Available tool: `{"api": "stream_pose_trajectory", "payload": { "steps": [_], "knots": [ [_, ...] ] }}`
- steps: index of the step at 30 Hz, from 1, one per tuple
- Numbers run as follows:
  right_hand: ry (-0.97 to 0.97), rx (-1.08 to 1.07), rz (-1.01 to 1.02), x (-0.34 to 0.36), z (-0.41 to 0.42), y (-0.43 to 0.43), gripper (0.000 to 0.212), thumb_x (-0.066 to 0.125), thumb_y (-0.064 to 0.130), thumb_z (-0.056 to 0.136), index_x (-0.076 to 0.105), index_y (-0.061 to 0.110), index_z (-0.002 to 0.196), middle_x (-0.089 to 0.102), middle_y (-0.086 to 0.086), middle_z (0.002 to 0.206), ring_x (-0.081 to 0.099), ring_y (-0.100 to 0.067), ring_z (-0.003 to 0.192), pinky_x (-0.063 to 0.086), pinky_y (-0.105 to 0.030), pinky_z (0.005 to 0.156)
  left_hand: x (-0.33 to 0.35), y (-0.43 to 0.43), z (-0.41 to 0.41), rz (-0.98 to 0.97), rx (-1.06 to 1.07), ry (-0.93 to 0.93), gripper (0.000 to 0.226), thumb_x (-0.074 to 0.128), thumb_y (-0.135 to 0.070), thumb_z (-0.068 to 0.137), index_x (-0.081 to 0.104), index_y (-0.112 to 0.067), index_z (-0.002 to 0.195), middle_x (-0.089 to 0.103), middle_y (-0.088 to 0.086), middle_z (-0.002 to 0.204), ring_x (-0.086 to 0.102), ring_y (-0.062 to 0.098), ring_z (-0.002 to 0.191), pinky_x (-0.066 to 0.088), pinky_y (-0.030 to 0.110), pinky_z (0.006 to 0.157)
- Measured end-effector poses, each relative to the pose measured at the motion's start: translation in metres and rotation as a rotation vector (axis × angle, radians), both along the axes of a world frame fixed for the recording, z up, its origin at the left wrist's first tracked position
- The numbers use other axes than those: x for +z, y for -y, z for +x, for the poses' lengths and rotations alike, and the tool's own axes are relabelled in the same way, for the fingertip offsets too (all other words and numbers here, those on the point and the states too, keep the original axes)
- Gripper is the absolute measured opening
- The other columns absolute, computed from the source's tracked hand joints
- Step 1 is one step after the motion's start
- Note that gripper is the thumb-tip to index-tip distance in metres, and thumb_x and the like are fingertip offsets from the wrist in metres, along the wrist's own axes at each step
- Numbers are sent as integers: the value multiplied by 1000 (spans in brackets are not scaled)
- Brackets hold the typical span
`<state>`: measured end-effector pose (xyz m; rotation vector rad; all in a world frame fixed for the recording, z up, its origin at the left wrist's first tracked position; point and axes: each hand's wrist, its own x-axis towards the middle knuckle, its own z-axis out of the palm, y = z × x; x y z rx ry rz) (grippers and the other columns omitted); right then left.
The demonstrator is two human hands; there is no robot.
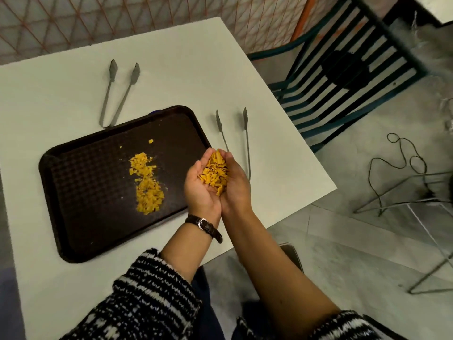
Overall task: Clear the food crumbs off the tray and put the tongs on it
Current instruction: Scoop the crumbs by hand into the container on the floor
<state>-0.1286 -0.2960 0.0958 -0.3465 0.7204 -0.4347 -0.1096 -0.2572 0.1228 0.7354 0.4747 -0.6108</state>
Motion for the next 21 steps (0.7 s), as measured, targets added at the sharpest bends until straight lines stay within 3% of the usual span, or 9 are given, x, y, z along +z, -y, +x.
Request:
{"api": "stream_pose_trajectory", "payload": {
  "steps": [4,8,14,17,21],
  "knots": [
    [-25,-72,10,-4,-77,44,16,60,9,87,73,9,77,72,-8,83,69,-20,78,53,-36,82,-13,44,-75,-66,-21,-35,39,26,-21,95,61,-4,103,64,15,101,62,24,93,48,34,92],
    [14,-111,8,-20,-159,88,23,57,6,89,72,10,73,71,-6,80,68,-20,76,50,-43,89,-30,90,-160,-137,-11,-65,38,27,-19,94,62,-3,98,72,10,82,70,20,76,58,28,72],
    [-142,-143,-12,-58,-265,129,17,58,8,89,70,7,76,72,-10,76,68,-24,73,51,-48,89,-83,135,-261,-104,-41,-172,43,31,-24,92,71,-10,89,64,19,106,54,38,114,36,50,107],
    [-273,-198,12,-95,-305,139,14,60,7,87,70,7,77,73,-9,76,69,-21,73,52,-43,89,-123,146,-299,-47,-98,-252,43,32,-25,91,73,-10,90,59,23,117,50,42,120,35,53,108],
    [-440,-224,76,-172,-342,139,11,61,9,87,70,6,81,71,-11,83,67,-23,77,51,-44,91,-195,147,-331,98,-193,-310,39,28,-22,94,63,-7,102,61,19,112,59,31,105,43,42,100]
  ]
}}
